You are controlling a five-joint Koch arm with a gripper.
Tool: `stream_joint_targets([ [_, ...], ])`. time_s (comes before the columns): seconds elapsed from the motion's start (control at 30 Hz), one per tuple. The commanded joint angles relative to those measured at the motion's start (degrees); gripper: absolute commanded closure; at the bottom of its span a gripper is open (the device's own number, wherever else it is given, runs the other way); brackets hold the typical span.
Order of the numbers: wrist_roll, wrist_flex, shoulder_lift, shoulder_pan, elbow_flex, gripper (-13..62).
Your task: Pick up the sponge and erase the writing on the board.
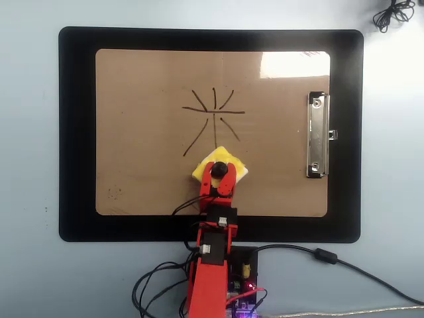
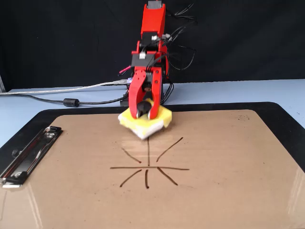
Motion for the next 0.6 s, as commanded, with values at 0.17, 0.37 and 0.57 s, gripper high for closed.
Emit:
stream_joint_targets([
  [0.17, -0.35, -24.61, -42.45, 5.54, -31.55, 57.4],
  [0.37, -0.18, -23.73, -50.54, 9.32, -39.46, 57.4],
  [0.57, 6.94, -20.92, -23.64, 13.89, -13.71, 57.4],
])
